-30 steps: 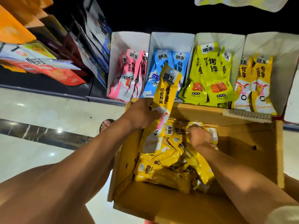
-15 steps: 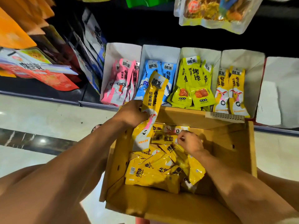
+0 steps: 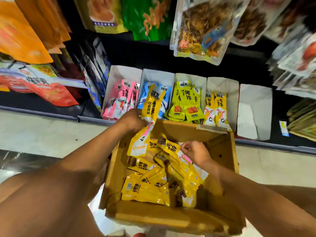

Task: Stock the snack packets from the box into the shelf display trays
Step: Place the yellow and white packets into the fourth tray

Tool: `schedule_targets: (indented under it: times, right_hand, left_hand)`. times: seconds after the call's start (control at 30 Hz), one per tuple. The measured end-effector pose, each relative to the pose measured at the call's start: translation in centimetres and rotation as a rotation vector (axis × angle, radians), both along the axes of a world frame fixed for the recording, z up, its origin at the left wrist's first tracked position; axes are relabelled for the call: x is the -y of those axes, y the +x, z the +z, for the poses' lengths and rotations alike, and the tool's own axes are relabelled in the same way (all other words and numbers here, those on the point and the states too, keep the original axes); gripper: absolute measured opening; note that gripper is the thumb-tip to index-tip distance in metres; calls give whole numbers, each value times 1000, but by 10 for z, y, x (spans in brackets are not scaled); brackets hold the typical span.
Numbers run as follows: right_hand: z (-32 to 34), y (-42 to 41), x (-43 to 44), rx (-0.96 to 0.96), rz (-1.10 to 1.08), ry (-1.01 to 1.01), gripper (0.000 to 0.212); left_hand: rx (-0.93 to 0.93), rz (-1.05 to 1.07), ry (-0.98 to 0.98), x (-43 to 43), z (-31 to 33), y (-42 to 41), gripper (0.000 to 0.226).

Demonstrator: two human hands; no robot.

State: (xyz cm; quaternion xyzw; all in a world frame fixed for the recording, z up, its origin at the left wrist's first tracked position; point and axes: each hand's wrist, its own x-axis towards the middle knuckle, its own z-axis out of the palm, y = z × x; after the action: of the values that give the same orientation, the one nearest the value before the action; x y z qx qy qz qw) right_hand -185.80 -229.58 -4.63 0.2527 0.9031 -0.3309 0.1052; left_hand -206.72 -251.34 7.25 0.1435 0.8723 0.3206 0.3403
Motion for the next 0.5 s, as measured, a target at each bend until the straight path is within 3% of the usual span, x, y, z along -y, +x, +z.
schedule_targets:
  times: [0.13, 0.27, 0.4, 0.5]
  right_hand:
    - [55, -2, -7, -147, -28, -97, 16]
    - [116, -4, -27, -294, -85, -172, 10]
    - [165, -11, -49, -433, -151, -250, 8]
    - [201, -22, -56, -543, -244, -382, 12]
  left_hand:
    - [-5, 2, 56, -9, 9, 6, 18]
    - [-7, 65, 146, -17, 31, 16, 44]
    - [76, 124, 271, -26, 54, 23, 21]
    - [153, 197, 352, -35, 78, 27, 21]
